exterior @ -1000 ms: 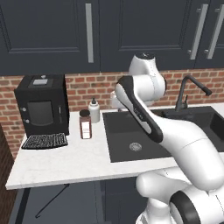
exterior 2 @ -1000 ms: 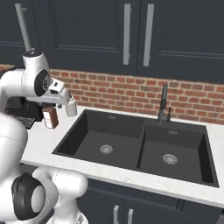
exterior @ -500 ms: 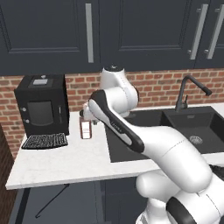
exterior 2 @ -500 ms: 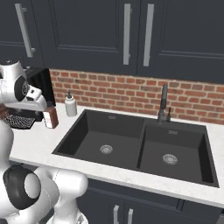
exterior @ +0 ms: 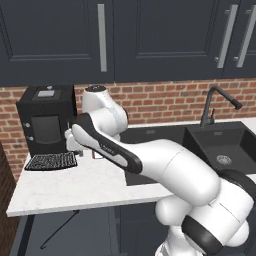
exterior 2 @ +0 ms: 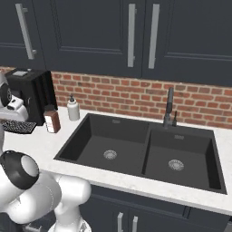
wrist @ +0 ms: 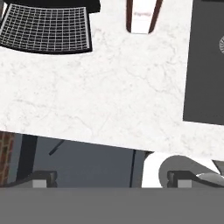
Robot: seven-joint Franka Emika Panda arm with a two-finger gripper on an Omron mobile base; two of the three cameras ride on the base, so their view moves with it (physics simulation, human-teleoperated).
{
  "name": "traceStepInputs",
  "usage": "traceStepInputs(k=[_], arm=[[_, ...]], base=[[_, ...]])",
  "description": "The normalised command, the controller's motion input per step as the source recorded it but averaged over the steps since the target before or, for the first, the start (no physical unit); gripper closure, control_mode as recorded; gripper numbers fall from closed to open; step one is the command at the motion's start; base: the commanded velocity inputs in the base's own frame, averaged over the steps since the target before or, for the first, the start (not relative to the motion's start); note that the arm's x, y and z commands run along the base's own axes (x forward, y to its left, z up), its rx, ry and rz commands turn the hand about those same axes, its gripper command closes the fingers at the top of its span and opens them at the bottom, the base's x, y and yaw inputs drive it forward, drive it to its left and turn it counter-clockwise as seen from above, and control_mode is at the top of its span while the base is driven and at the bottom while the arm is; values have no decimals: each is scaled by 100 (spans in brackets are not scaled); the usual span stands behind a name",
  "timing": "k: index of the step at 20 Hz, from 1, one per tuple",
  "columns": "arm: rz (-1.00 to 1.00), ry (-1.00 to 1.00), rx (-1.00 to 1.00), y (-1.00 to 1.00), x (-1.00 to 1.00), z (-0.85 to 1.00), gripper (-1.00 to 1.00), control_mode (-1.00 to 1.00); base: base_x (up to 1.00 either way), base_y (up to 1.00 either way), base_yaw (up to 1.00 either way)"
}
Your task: Pick the ladle from the drawer and place it on the counter.
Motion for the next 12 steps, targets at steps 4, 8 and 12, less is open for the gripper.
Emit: traceStepInputs(k=[4,8,12], arm=[[0,9,0,66,-4,-24,-100,-100],[0,10,0,39,-18,-38,-100,-100],[0,7,0,26,-36,-50,-100,-100]], base=[[0,0,0],[0,0,0],[0,0,0]])
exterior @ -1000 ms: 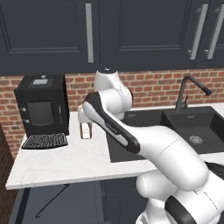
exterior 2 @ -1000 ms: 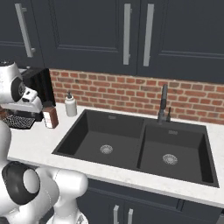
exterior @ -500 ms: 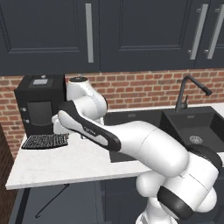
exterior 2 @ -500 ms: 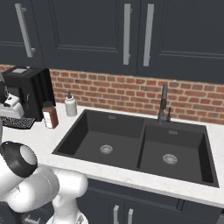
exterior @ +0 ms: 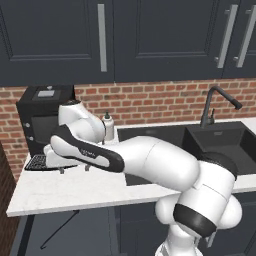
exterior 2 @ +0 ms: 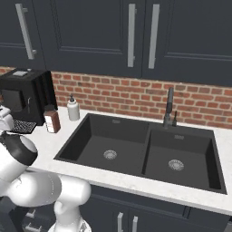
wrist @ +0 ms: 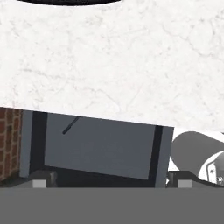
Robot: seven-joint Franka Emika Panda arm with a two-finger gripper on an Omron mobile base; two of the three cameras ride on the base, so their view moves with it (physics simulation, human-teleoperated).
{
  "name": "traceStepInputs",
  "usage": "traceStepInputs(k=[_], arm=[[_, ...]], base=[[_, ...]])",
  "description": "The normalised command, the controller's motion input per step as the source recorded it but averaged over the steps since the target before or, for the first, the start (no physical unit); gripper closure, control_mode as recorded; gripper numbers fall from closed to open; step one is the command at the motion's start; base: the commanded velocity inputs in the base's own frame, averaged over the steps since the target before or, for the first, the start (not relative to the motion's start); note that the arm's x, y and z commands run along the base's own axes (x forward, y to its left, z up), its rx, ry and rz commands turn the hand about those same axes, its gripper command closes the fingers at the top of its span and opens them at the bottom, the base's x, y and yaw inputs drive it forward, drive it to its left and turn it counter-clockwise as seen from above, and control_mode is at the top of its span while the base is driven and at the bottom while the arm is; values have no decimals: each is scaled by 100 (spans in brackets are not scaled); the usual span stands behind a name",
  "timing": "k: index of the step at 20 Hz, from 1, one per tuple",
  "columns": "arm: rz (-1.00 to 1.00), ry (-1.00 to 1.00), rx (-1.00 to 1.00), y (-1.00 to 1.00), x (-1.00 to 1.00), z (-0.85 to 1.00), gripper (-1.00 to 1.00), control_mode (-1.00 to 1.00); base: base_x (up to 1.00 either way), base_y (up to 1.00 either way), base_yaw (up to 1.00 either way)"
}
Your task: Pick the ladle from the drawer and place it on the counter.
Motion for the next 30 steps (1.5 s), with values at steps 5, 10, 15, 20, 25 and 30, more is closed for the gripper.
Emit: traceStepInputs(k=[5,10,15,20,25,30], arm=[[2,4,0,19,-50,-50,-100,-100],[1,6,0,23,-50,-53,-100,-100],[0,8,0,12,-31,-47,-100,-100],[0,1,0,3,-2,-36,-100,-100],[0,0,0,1,0,-33,-100,-100],[0,0,0,11,0,-34,-100,-100]], base=[[0,0,0],[0,0,0],[0,0,0],[0,0,0],[0,0,0],[0,0,0]])
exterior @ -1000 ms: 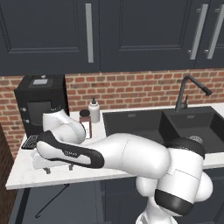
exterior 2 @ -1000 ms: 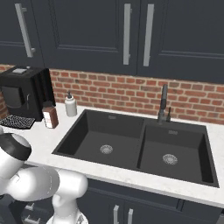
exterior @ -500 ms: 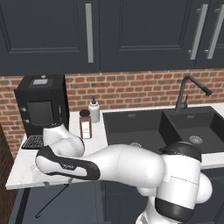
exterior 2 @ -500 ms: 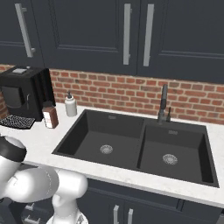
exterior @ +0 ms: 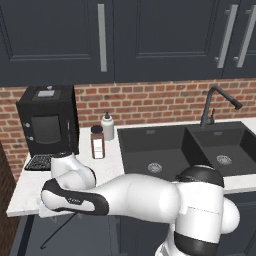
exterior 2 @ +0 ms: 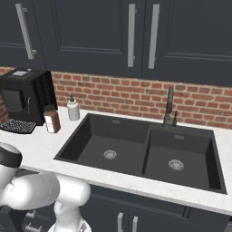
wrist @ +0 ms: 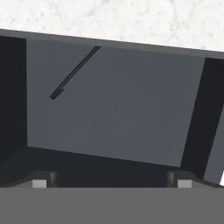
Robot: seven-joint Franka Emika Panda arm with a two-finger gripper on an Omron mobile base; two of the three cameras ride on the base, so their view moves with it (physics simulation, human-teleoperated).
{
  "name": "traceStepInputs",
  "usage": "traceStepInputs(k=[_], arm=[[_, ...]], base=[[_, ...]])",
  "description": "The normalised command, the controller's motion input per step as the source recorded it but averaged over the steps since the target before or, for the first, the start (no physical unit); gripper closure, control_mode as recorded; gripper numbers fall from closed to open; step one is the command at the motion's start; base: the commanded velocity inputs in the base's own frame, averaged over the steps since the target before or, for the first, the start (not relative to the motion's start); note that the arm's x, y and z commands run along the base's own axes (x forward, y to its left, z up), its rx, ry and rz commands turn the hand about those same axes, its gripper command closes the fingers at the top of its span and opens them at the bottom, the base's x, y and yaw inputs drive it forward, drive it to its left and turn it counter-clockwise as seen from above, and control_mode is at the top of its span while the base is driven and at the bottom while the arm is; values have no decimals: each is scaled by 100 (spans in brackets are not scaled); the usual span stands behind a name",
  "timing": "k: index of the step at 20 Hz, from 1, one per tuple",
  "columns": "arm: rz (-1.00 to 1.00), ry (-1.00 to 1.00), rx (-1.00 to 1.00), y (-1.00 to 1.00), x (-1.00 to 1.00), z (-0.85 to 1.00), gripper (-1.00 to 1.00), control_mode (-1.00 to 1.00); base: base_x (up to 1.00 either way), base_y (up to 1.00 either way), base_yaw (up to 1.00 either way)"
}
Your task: Pick the ladle from the drawer and place it on the counter.
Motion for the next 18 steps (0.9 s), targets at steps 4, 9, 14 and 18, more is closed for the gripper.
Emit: traceStepInputs(k=[4,9,14,18], arm=[[0,0,0,10,0,-26,-100,-100],[0,0,0,7,0,-32,-100,-100],[0,0,0,1,0,-36,-100,-100],[0,0,0,5,-7,-43,-100,-100]], base=[[0,0,0],[0,0,0],[0,0,0],[0,0,0]])
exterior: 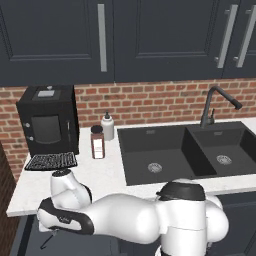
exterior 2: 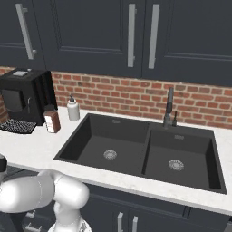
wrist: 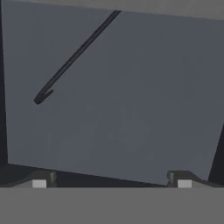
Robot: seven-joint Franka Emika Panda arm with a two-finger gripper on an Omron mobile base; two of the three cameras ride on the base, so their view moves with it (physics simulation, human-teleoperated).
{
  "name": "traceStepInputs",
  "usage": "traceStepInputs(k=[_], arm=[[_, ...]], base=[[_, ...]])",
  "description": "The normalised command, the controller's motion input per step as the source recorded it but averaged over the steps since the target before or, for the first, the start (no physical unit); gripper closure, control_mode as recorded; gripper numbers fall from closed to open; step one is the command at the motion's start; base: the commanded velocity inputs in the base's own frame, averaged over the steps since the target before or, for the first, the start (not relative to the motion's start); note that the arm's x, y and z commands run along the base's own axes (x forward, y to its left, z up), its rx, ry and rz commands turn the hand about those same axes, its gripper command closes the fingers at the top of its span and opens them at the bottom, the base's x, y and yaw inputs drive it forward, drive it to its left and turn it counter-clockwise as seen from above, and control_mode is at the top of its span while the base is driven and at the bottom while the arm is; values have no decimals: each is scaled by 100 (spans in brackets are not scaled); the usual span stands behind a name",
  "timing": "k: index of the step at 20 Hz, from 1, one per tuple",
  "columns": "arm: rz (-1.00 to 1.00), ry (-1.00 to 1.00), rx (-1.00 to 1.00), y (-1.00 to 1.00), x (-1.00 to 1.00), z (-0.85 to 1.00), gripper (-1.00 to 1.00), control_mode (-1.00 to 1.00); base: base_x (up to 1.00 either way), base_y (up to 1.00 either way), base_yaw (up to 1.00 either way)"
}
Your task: Pick the ladle from the drawer and place it on the counter.
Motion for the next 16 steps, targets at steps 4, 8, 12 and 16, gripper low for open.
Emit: traceStepInputs(k=[4,8,12,16], arm=[[0,0,0,10,-17,-50,-100,-100],[0,0,0,9,-11,-49,-100,-100],[0,0,0,6,-4,-39,-100,-100],[0,0,0,13,-18,-34,-100,-100]], base=[[0,0,0],[0,0,0],[0,0,0],[0,0,0]])
